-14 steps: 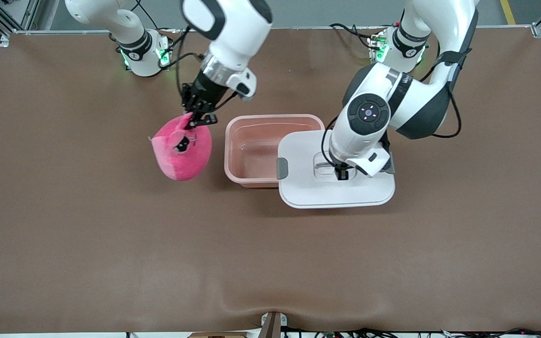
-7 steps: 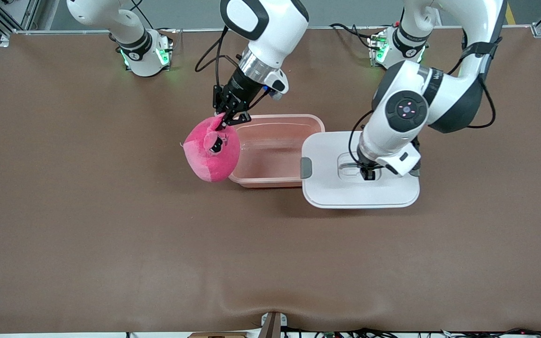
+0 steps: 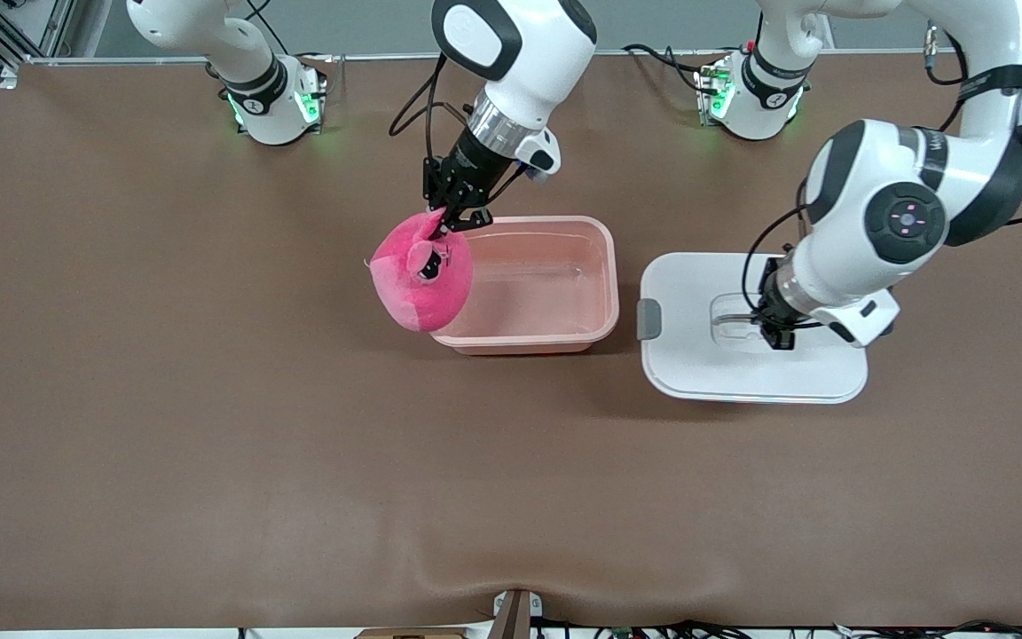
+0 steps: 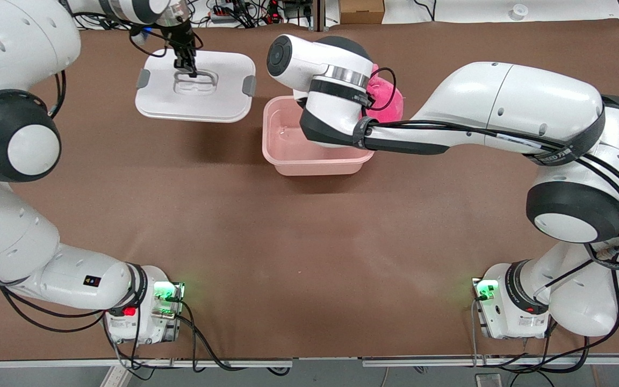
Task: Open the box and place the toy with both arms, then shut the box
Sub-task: 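Move the toy over the pink box and open the right gripper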
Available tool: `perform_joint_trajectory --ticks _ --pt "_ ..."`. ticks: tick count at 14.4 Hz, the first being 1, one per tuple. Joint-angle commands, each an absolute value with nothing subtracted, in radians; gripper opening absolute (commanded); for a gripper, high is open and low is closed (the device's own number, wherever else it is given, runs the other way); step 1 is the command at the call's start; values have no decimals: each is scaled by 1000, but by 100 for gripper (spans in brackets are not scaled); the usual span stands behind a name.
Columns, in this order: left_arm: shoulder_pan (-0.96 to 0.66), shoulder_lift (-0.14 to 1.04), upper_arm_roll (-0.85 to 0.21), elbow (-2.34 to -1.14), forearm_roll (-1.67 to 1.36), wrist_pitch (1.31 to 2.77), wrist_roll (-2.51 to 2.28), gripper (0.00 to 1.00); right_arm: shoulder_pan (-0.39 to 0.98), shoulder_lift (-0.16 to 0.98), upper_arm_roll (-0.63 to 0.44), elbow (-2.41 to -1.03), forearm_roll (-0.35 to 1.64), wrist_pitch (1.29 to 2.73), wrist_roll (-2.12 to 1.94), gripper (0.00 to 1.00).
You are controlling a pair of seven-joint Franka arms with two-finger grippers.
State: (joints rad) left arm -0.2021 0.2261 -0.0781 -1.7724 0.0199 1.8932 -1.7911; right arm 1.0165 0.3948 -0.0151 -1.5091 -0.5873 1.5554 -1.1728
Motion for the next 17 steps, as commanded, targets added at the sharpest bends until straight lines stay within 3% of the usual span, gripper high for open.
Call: perform_joint_trajectory --ticks 1,2,3,5,13,17 --pt "-164 181 -92 -1825 28 1911 -1734 0 1060 436 -21 -1470 -569 1528 -1132 5" --pt "-149 181 -92 -1827 26 1911 -1715 0 1071 446 -21 -1467 -571 1528 -1123 8" --pt "-143 181 -92 -1827 25 1911 -1698 0 1074 451 -21 -1457 -569 1532 -1108 31" --pt "-121 181 -94 -1828 21 1911 -1681 0 1080 468 -21 -1430 -563 1534 -1068 100" --pt "-123 183 -92 -1833 21 1911 -1681 0 1091 468 -21 -1353 -508 1531 -1022 100" --pt "-123 184 -94 -1835 21 1913 -1681 0 1022 446 -34 -1350 -433 1522 -847 100"
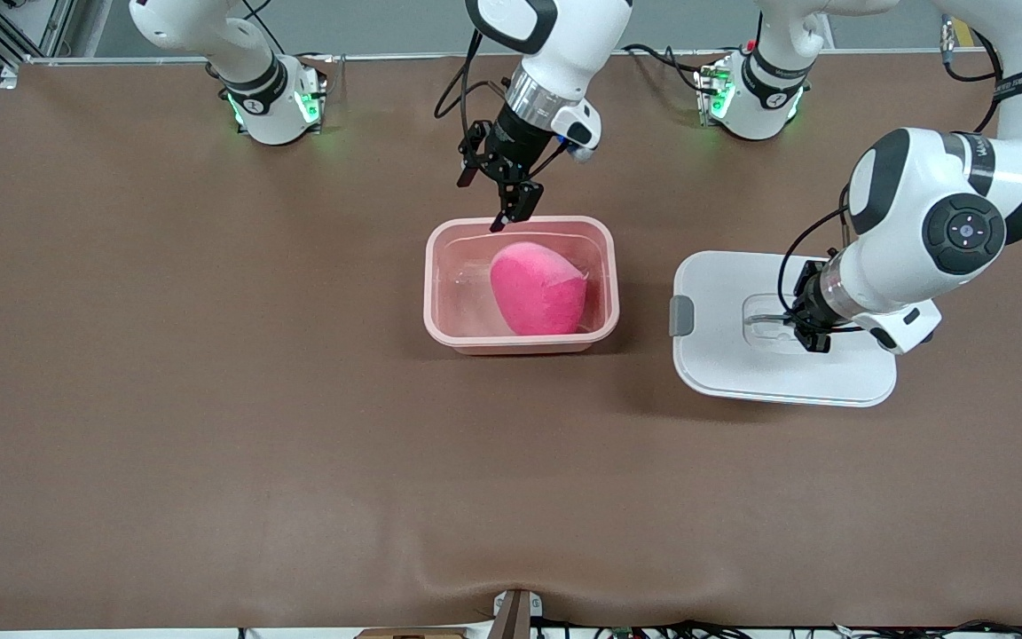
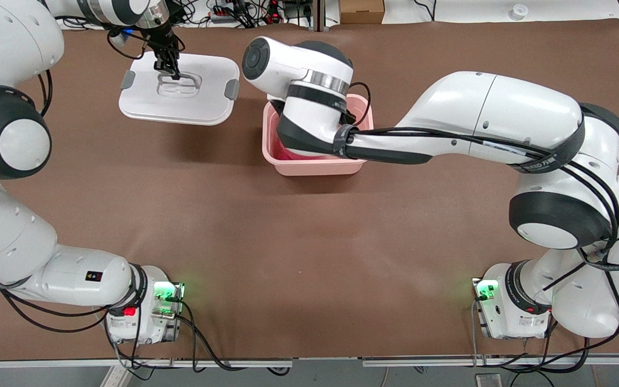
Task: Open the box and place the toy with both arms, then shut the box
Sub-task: 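Move the toy over the pink box and open the right gripper, then withdraw the right gripper to rest while the left gripper carries the lid back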
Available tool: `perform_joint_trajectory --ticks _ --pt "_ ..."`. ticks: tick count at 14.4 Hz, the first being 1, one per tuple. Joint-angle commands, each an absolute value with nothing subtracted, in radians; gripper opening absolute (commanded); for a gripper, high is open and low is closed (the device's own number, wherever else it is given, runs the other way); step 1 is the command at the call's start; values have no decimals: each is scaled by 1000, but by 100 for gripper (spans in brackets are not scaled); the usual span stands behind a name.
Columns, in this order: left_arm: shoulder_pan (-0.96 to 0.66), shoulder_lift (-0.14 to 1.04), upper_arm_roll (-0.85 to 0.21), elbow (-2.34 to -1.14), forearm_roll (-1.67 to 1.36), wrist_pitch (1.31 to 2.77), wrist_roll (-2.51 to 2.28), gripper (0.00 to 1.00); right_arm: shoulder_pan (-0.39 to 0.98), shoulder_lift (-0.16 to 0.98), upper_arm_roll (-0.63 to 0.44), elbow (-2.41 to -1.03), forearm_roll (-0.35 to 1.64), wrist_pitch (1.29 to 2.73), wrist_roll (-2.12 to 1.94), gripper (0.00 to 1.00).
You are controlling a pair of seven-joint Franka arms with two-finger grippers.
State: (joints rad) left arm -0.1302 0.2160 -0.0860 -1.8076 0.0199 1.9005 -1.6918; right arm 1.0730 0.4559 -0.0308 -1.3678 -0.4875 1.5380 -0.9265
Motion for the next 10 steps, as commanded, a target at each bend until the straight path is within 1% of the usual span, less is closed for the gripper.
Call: perform_joint_trajectory --ticks 1,7,9,10 --pt "-123 184 -94 -1836 21 1916 -1681 0 993 440 -34 -1350 -410 1510 -830 100" --pt "-124 184 -94 -1839 21 1919 -1681 0 830 381 -37 -1358 -396 1503 -674 100" --pt "-130 181 -94 -1839 20 1919 -1683 0 734 365 -34 -1358 -374 1514 -649 100" --pt "-132 181 -95 -1838 20 1917 -1689 0 680 354 -35 -1358 -332 1517 -649 100"
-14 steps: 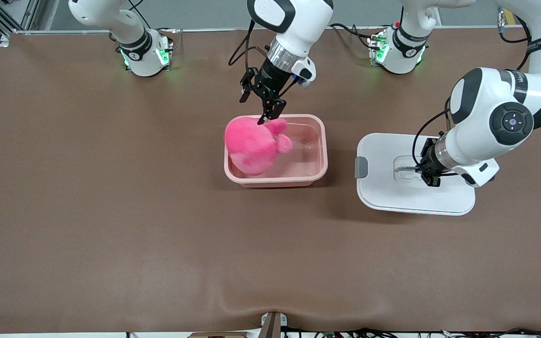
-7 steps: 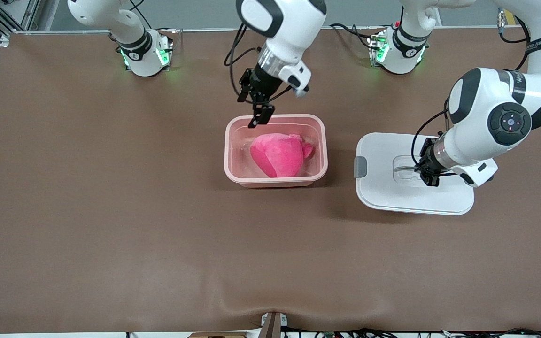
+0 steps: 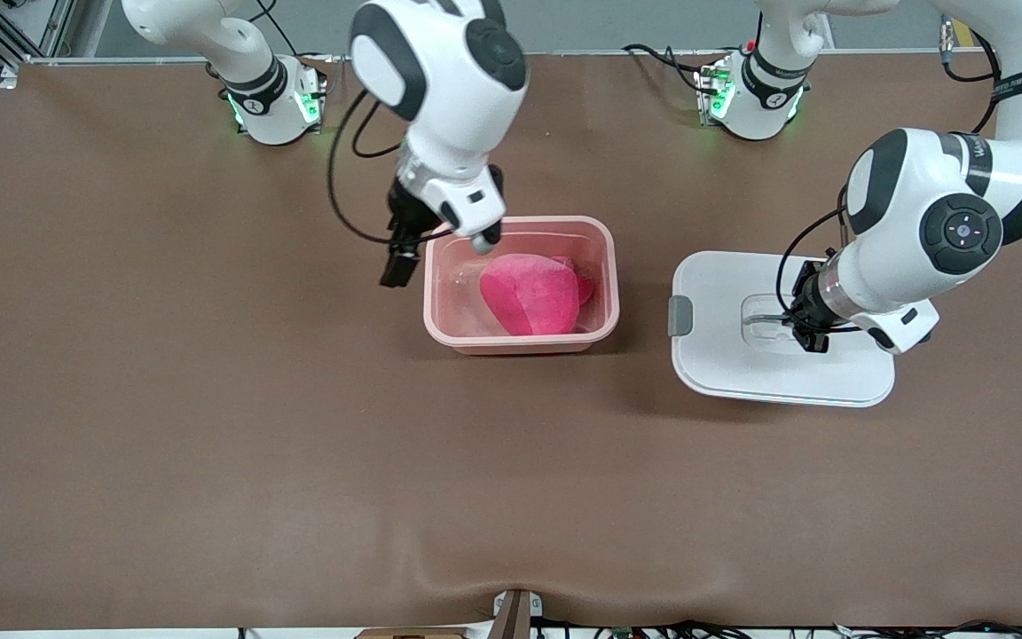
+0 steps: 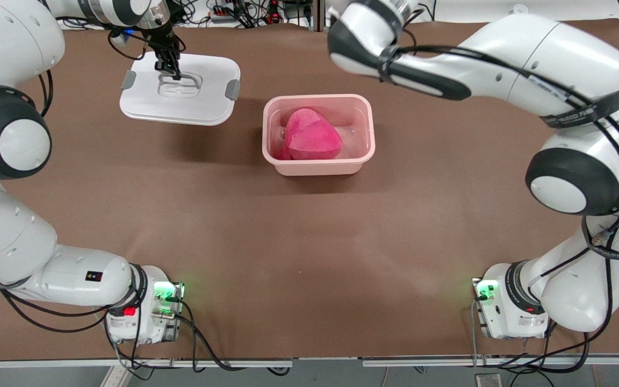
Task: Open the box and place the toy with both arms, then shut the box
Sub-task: 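Withdraw the right gripper to rest while the left gripper carries the lid back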
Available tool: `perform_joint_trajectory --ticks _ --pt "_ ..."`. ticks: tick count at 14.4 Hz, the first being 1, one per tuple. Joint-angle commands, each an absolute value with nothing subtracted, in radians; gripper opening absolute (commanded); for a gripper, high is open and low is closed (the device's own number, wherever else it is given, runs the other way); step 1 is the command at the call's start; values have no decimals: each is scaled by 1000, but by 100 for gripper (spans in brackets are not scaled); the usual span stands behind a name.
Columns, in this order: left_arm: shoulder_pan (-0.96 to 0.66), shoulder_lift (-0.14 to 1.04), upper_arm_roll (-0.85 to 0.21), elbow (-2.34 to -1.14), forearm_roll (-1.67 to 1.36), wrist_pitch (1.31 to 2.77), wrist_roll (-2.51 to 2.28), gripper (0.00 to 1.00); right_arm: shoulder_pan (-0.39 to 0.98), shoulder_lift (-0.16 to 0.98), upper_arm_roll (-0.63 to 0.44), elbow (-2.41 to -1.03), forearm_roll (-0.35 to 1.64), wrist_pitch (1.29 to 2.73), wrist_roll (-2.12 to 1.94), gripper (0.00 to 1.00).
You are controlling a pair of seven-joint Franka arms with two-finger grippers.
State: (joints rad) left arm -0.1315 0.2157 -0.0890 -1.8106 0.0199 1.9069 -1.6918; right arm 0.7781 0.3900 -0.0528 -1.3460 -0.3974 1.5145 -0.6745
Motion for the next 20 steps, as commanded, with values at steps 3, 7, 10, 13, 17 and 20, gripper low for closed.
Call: perform_joint_trajectory --ticks 3,7,10,13,17,20 --pt "-127 181 -144 -1829 0 1917 -1713 0 485 302 -35 -1365 -233 1506 -649 100" --pt "-135 187 -202 -1799 -2 1917 -1811 0 274 236 -35 -1399 -95 1503 -643 100" --pt "-140 205 -253 -1761 -2 1917 -1890 0 172 174 -35 -1457 -34 1506 -634 100" --pt "-149 230 -296 -1726 -2 1917 -1956 0 138 126 -37 -1473 -29 1502 -569 100" --pt "-169 250 -356 -1678 -2 1917 -2057 0 120 2 -37 -1570 -29 1494 -373 100" --pt "-222 297 -357 -1611 -2 1917 -2124 0 106 -31 -35 -1581 -29 1486 -188 100"
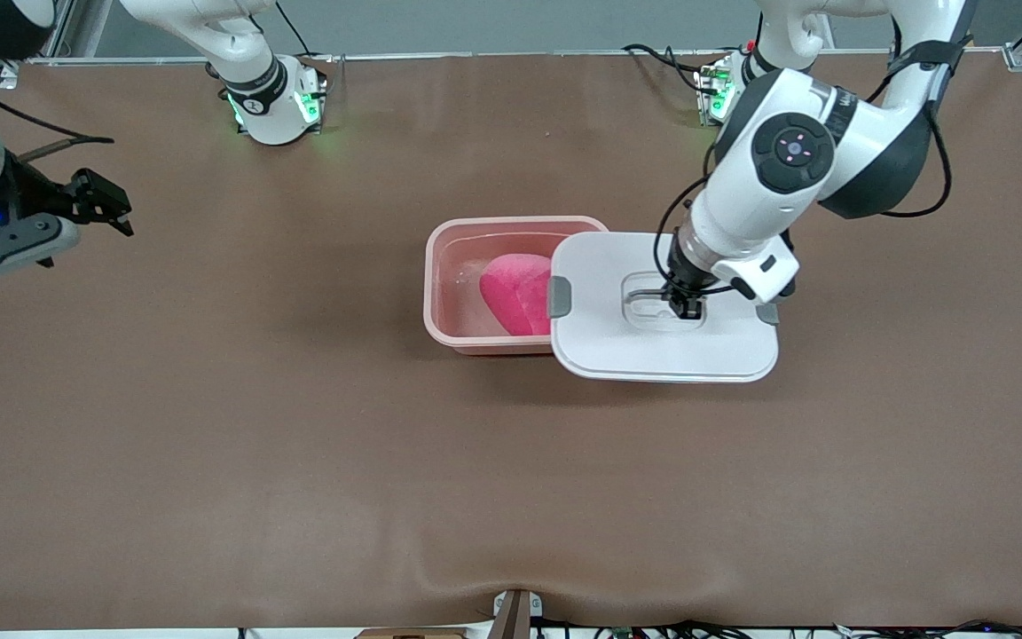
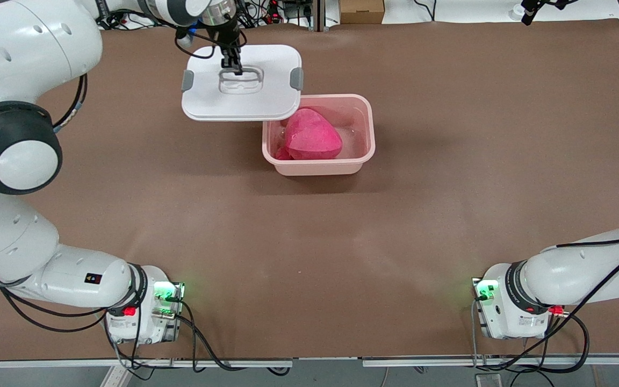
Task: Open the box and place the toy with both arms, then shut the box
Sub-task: 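Lower the white lid onto the pink box with the left gripper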
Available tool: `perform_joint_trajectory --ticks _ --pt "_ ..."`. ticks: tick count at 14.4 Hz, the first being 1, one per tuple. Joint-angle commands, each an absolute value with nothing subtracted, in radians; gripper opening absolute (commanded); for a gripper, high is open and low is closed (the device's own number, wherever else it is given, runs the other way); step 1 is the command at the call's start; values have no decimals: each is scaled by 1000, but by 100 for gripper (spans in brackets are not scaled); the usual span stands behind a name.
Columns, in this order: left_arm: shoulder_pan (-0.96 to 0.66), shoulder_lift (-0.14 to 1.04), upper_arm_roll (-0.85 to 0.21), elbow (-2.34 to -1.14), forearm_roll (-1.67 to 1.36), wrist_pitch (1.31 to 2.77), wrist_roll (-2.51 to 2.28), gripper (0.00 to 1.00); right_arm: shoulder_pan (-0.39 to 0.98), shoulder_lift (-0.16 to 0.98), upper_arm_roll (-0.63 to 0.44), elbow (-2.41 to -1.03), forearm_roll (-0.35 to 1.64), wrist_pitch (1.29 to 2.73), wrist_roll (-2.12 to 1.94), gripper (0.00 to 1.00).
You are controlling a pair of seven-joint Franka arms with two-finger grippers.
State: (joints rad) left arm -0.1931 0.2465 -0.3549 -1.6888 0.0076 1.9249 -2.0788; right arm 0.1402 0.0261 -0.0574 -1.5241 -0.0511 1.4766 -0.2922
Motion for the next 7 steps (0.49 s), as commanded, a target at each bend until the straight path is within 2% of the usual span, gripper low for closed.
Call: perform_joint_trajectory --ticks 1,7 --pt "-236 319 -357 -1585 -2 1917 -2146 0 106 -37 -37 -1582 -29 1486 -163 100" --pt "-330 432 -357 -1490 -2 1917 -2256 0 57 -78 -72 -1603 -18 1486 -102 100"
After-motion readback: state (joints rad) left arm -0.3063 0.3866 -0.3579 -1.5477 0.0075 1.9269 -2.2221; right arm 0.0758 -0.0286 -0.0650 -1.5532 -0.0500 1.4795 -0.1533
